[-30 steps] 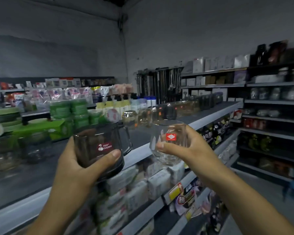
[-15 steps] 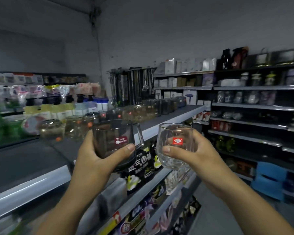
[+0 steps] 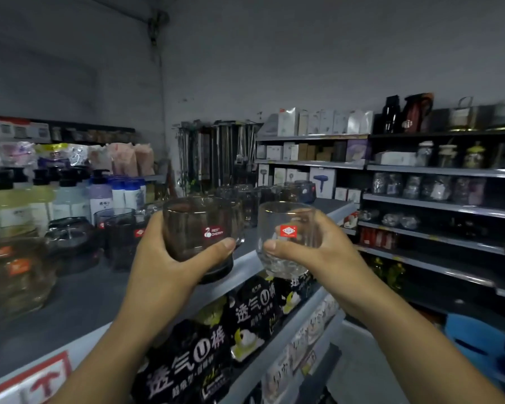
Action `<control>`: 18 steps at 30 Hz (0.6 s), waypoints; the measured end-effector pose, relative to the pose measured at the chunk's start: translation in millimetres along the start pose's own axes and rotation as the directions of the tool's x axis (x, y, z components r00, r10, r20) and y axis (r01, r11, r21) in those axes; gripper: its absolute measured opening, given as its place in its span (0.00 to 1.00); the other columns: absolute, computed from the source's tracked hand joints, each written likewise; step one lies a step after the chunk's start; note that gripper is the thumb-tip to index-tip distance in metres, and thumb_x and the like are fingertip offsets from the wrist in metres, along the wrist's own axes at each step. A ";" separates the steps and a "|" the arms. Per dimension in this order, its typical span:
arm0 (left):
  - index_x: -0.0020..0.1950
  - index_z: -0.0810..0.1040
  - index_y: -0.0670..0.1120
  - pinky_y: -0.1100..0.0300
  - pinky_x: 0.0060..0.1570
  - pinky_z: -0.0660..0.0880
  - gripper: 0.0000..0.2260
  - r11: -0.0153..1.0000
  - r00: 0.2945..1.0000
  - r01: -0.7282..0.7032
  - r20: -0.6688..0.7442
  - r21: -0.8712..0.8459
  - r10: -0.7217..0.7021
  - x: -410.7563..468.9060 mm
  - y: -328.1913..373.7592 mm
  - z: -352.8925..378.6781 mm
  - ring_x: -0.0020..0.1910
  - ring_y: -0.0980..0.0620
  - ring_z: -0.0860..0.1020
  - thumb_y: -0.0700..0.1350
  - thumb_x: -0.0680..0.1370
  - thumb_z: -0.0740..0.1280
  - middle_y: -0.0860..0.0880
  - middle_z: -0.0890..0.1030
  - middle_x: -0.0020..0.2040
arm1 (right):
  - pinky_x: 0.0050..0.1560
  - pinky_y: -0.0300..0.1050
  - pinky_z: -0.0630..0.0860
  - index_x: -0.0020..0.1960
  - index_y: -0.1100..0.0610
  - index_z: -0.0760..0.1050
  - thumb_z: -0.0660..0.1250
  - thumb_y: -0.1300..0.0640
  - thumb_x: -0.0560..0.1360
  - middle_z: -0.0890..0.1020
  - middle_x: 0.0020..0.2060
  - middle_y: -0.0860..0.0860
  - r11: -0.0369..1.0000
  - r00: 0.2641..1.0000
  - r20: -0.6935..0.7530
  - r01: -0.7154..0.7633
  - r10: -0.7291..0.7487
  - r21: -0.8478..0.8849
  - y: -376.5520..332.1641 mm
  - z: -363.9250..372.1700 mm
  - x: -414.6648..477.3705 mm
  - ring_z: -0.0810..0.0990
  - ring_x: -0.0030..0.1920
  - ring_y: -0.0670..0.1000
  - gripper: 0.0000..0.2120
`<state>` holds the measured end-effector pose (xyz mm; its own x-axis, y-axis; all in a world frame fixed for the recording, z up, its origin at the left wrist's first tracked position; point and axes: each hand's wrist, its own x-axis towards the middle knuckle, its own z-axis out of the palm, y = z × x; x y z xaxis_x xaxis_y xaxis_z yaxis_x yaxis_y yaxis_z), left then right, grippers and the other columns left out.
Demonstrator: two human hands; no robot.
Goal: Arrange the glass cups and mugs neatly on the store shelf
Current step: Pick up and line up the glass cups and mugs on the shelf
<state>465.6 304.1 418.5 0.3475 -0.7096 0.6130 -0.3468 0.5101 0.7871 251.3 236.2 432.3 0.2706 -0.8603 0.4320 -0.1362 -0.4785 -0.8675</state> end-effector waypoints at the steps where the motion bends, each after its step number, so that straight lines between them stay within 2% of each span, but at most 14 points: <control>1: 0.58 0.76 0.56 0.76 0.36 0.74 0.28 1.000 1.000 0.002 -0.011 0.012 -0.002 7.8 -6.4 4.3 0.44 0.68 0.81 0.56 0.60 0.77 0.65 0.83 0.46 | 0.59 0.47 0.79 0.61 0.42 0.74 0.81 0.38 0.60 0.84 0.55 0.40 1.000 1.000 0.010 0.009 -0.009 0.006 6.7 -0.8 14.0 0.83 0.54 0.41 0.33; 7: 0.57 0.76 0.58 0.74 0.36 0.76 0.29 0.993 0.993 0.045 -0.117 0.107 -0.032 41.3 -34.8 23.5 0.44 0.67 0.82 0.58 0.58 0.77 0.67 0.82 0.47 | 0.54 0.43 0.79 0.61 0.43 0.74 0.80 0.39 0.58 0.84 0.53 0.39 0.996 0.991 0.127 0.031 -0.042 0.084 47.6 -4.7 87.1 0.84 0.52 0.39 0.34; 10: 0.56 0.76 0.59 0.67 0.38 0.78 0.28 0.984 0.978 0.067 -0.208 0.166 -0.032 47.3 -45.1 27.5 0.45 0.66 0.82 0.58 0.58 0.77 0.67 0.83 0.48 | 0.49 0.39 0.78 0.61 0.44 0.73 0.79 0.41 0.58 0.84 0.53 0.41 0.991 0.975 0.210 0.050 -0.075 0.121 64.6 -3.6 118.8 0.84 0.50 0.39 0.33; 13: 0.55 0.77 0.59 0.69 0.35 0.78 0.27 0.967 0.939 0.101 -0.344 0.232 -0.016 46.0 -51.2 29.3 0.44 0.66 0.82 0.58 0.58 0.77 0.65 0.83 0.46 | 0.54 0.46 0.81 0.61 0.45 0.73 0.81 0.43 0.61 0.83 0.55 0.43 0.984 0.941 0.318 0.064 -0.115 0.166 80.3 4.1 147.3 0.85 0.51 0.42 0.32; 15: 0.56 0.77 0.57 0.72 0.35 0.77 0.27 0.955 0.905 0.119 -0.425 0.270 0.008 43.4 -51.4 28.4 0.43 0.65 0.83 0.57 0.58 0.77 0.60 0.85 0.46 | 0.55 0.47 0.81 0.59 0.43 0.74 0.82 0.46 0.63 0.83 0.55 0.44 0.979 0.908 0.393 0.076 -0.146 0.188 87.9 12.7 163.2 0.85 0.52 0.43 0.28; 18: 0.60 0.78 0.54 0.68 0.38 0.79 0.31 0.934 0.867 0.137 -0.495 0.330 0.047 35.3 -48.4 28.5 0.47 0.60 0.84 0.57 0.59 0.79 0.54 0.85 0.51 | 0.57 0.54 0.82 0.55 0.40 0.75 0.83 0.41 0.60 0.84 0.54 0.45 0.972 0.865 0.464 0.099 -0.190 0.214 96.9 29.7 182.6 0.85 0.53 0.46 0.27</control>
<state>469.8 240.5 400.1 0.7166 -0.3506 0.6029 -0.5633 0.2187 0.7967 315.9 38.0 419.8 0.7026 -0.5714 0.4241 0.0979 -0.5127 -0.8530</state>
